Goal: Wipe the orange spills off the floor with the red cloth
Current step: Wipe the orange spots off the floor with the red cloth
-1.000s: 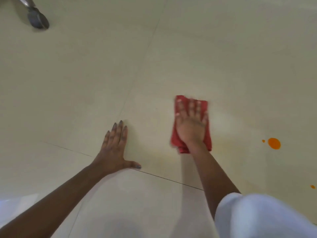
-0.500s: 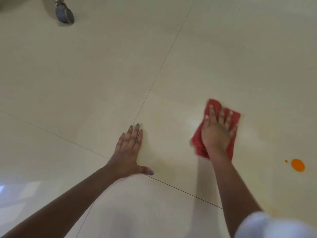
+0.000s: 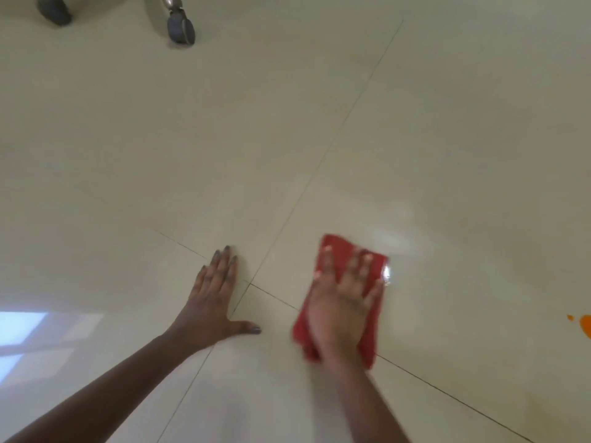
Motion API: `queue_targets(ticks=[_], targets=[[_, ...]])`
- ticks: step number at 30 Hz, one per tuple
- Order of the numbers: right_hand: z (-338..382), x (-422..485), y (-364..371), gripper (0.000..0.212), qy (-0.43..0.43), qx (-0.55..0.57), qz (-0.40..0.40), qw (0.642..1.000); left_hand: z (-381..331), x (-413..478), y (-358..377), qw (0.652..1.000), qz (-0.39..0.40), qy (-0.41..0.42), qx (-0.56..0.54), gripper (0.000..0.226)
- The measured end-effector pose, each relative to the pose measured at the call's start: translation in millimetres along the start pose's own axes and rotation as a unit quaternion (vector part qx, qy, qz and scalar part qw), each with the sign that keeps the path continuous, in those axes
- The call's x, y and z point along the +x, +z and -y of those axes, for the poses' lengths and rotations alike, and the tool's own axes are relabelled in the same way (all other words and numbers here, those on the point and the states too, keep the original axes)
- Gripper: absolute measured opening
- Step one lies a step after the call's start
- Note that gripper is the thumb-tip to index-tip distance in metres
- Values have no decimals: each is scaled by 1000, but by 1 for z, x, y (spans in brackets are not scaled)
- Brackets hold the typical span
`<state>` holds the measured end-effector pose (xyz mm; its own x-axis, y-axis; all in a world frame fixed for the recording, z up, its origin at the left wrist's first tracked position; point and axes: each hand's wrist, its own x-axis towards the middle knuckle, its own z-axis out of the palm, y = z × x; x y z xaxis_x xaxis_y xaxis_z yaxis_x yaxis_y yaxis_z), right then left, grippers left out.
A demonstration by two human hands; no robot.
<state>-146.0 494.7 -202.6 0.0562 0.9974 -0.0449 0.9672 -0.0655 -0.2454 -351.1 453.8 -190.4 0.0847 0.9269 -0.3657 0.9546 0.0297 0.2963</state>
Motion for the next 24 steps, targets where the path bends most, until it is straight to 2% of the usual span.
queue_targets(ticks=[3, 4, 5, 6, 8, 10, 11, 12, 14, 16, 17, 18, 20, 22, 23, 24], targets=[[64, -3, 10, 50, -225, 5, 64, 972, 2, 0, 2, 1000, -11, 0, -21, 129], [74, 20, 7, 50, -273, -5, 79, 959, 2, 0, 1, 1000, -16, 1, -24, 130], [76, 49, 7, 49, -285, -23, 93, 954, 1, 1, 1, 1000, -17, 4, -25, 131], [70, 73, 7, 49, -255, -33, 96, 961, 2, -1, 1, 1000, -18, 6, -24, 132], [38, 99, 2, 50, -120, -24, 91, 988, 2, -2, 0, 999, -26, 6, -24, 132], [10, 74, 0, 49, 4, -2, 36, 999, 2, -4, 1, 1000, -20, 12, -12, 131], [9, 46, -1, 49, 24, -9, 12, 1000, 2, -6, 2, 1000, -20, 21, -5, 128], [17, 16, 1, 50, -1, -3, 7, 1000, 2, -8, 3, 999, -26, 29, -3, 125], [49, -24, 11, 50, -143, 17, 51, 988, 4, -13, 6, 999, -30, 25, -16, 120], [79, -8, 13, 48, -307, -11, 78, 948, 9, -22, 9, 999, -38, 1, -25, 123], [87, 17, 11, 48, -340, -26, 103, 934, 13, -26, 9, 998, -46, -16, -27, 127], [89, 42, 11, 48, -328, -40, 117, 936, 19, -32, 9, 998, -51, -33, -28, 131], [75, 71, 12, 49, -198, -39, 103, 974, 28, -43, 10, 997, -50, -54, -29, 132], [68, 54, 17, 50, -75, -28, 54, 995, 32, -54, 12, 997, -35, -58, -34, 131], [75, 31, 20, 50, -67, -23, 30, 997, 34, -58, 13, 998, -26, -54, -31, 131], [84, 6, 21, 50, -99, -10, 35, 994, 36, -59, 14, 998, -22, -49, -26, 130]])
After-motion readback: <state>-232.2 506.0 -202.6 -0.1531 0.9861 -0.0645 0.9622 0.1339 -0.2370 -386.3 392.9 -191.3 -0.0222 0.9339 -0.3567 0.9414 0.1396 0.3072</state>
